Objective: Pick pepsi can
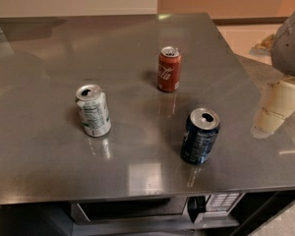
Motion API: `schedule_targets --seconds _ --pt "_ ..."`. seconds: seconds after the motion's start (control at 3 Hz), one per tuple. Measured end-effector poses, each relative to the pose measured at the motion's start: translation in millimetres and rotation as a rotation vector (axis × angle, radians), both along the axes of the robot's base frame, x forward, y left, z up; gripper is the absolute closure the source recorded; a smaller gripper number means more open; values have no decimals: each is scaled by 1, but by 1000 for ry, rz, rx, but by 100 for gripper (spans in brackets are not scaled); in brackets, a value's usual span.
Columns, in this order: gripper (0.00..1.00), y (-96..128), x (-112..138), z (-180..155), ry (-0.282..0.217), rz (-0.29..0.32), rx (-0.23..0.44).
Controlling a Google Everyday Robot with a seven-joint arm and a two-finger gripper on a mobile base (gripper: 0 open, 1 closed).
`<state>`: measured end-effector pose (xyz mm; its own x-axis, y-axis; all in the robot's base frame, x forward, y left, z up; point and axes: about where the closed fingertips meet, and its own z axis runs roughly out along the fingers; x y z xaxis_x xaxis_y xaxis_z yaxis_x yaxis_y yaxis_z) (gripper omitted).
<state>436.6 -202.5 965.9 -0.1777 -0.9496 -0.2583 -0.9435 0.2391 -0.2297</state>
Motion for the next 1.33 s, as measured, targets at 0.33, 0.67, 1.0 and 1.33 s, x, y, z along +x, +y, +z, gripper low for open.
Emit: schedule_targets --seconds 0.33,0.67,1.0,1.33 --pt "0 24 -8 -20 23 78 64" --pt "0 51 -14 -40 43 158 113" --pt "0 72 -18 -56 62 212 142" --pt "0 87 -23 -69 79 248 161"
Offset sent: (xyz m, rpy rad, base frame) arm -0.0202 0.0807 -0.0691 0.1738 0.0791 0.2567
